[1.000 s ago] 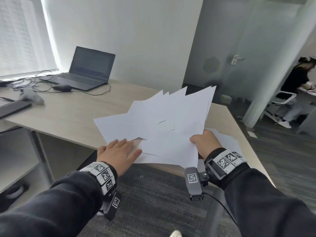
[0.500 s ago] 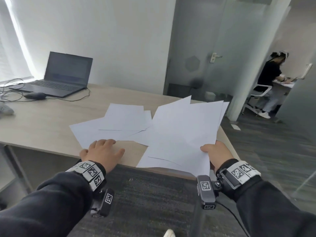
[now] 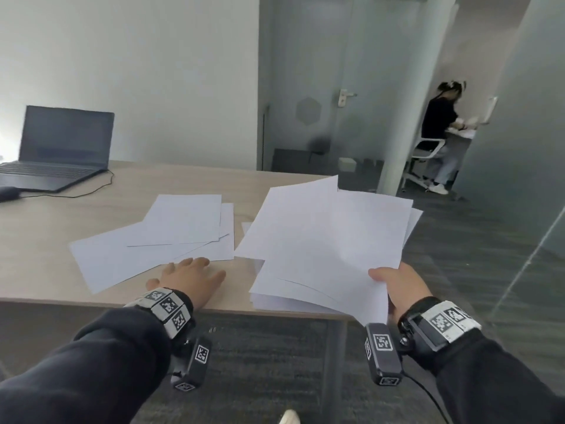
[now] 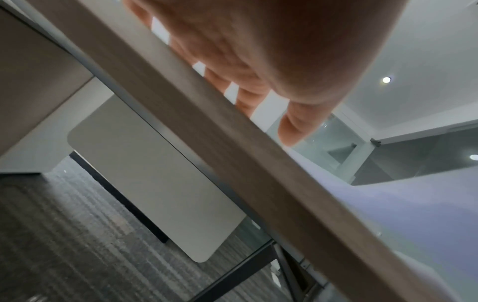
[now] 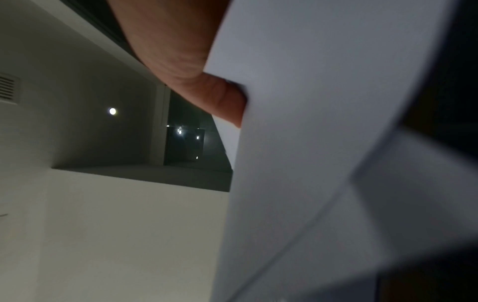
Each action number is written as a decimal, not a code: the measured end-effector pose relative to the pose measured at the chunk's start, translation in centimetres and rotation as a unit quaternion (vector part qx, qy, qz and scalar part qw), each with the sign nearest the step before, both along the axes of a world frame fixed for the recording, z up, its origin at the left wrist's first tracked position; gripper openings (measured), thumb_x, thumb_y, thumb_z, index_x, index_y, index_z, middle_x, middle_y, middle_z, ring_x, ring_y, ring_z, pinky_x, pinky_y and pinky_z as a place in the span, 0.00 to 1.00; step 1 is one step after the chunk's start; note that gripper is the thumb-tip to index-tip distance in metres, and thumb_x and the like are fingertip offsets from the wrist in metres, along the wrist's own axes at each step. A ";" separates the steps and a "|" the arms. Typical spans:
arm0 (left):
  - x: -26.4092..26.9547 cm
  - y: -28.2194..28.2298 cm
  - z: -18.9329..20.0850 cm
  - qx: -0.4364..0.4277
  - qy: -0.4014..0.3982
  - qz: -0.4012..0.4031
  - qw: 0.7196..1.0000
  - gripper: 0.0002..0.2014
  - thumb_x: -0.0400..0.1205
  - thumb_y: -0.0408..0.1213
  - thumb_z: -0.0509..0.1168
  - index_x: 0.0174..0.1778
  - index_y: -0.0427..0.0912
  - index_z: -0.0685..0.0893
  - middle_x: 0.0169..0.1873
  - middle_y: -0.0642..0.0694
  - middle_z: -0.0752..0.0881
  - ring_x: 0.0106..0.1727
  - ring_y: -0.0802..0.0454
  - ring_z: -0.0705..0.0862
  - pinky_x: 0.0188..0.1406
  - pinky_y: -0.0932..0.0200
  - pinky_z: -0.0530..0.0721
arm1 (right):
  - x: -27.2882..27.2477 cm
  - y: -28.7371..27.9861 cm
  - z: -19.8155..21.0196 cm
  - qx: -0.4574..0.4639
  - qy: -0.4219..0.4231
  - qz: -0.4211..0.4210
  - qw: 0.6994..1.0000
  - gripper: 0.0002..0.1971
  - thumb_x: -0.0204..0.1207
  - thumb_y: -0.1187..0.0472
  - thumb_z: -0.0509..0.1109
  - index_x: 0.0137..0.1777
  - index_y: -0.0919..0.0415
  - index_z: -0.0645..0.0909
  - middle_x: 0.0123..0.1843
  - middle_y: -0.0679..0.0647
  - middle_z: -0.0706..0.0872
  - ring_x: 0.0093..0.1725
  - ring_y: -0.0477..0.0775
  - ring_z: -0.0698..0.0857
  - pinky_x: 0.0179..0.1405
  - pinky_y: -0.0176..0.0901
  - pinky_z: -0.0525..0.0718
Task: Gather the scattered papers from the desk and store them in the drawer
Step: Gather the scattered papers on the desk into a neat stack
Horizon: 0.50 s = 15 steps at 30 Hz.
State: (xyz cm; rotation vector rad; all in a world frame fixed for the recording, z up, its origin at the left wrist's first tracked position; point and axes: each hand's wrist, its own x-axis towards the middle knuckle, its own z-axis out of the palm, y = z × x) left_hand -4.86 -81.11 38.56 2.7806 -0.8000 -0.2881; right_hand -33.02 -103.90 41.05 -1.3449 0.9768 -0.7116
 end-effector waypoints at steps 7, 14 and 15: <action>-1.7 -3.1 1.9 -0.268 0.134 0.007 0.954 0.25 0.83 0.60 0.57 0.61 0.44 0.83 0.52 0.46 0.89 0.46 0.47 0.90 0.47 0.49 0.84 | -1.8 -0.4 -1.2 0.048 -0.034 0.044 0.997 0.12 0.79 0.73 0.66 0.59 0.66 0.86 0.56 0.67 0.92 0.57 0.73 0.89 0.62 0.69 0.84; -2.0 -4.2 1.1 -0.333 0.248 0.058 0.908 0.10 0.83 0.36 0.66 0.56 0.54 0.86 0.41 0.43 0.90 0.31 0.43 0.82 0.35 0.48 0.89 | -1.7 -0.1 -1.7 0.070 -0.062 0.101 0.990 0.13 0.80 0.72 0.67 0.62 0.66 0.85 0.56 0.65 0.92 0.52 0.68 0.91 0.52 0.60 0.88; -1.9 -4.2 0.7 -0.333 0.261 0.047 0.905 0.12 0.83 0.34 0.65 0.58 0.54 0.86 0.42 0.43 0.91 0.32 0.43 0.84 0.32 0.51 0.87 | -1.5 -0.2 -1.9 0.072 -0.064 0.104 0.990 0.14 0.80 0.72 0.68 0.64 0.66 0.84 0.57 0.65 0.92 0.54 0.68 0.91 0.55 0.62 0.88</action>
